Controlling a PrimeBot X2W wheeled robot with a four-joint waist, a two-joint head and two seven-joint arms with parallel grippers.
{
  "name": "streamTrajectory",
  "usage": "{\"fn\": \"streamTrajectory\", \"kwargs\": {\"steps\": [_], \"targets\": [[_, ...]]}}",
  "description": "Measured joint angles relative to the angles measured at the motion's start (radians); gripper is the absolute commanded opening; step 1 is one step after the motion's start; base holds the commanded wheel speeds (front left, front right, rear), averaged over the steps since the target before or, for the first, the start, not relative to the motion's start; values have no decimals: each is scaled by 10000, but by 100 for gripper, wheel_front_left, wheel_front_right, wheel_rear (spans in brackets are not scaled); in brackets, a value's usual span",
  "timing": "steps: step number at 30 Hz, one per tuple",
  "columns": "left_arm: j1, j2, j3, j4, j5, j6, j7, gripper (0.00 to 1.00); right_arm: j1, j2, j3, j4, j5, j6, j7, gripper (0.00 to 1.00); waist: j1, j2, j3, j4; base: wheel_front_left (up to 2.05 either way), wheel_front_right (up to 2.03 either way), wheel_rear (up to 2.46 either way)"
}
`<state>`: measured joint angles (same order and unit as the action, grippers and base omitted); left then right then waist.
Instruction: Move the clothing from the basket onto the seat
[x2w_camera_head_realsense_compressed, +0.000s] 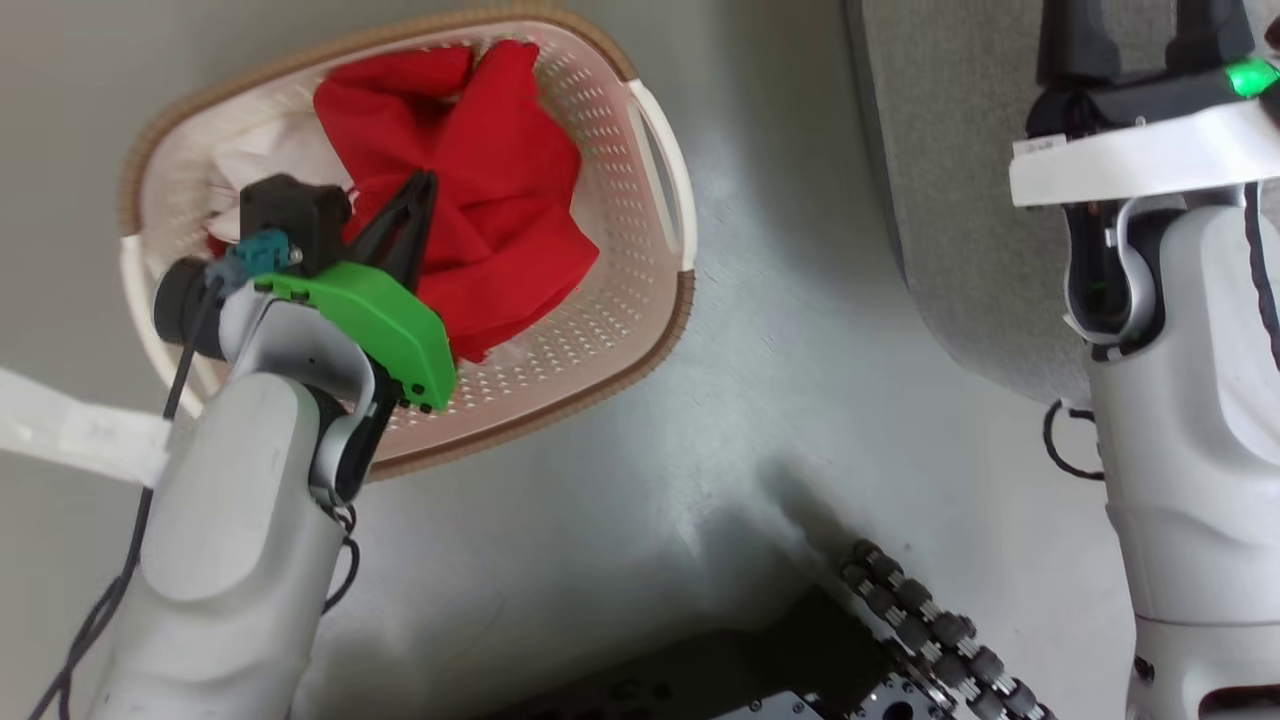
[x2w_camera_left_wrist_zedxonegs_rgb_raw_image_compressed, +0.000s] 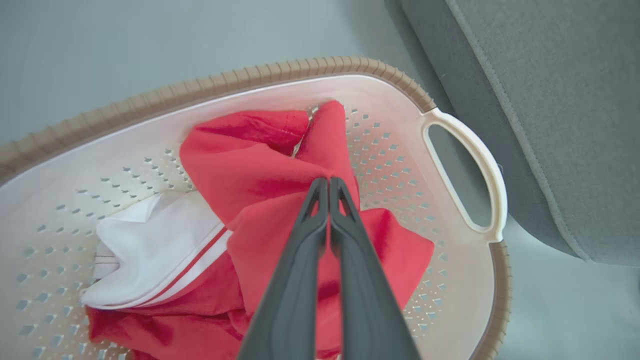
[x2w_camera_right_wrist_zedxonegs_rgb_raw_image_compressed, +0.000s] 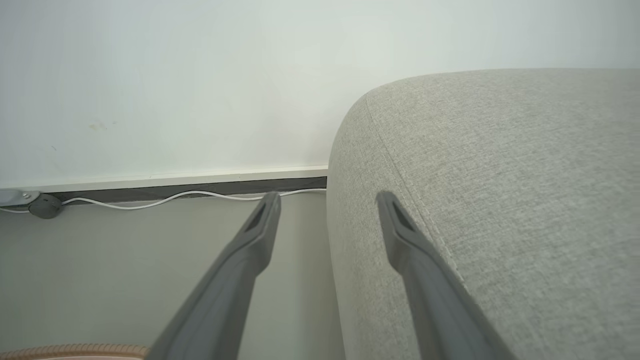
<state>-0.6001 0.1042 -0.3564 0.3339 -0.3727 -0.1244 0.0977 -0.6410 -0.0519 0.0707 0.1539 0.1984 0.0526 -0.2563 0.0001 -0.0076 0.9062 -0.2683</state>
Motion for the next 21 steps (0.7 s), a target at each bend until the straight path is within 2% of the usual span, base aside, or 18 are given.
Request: {"fn": "streamTrajectory", "kwargs": {"steps": [21], "targets": [[1370,-318,430,-445,-1618,-2,-2525,0,1740,-984,-968,-77,-780,267,2,100,-1,0,-2693,1915,0,0,0]]}}
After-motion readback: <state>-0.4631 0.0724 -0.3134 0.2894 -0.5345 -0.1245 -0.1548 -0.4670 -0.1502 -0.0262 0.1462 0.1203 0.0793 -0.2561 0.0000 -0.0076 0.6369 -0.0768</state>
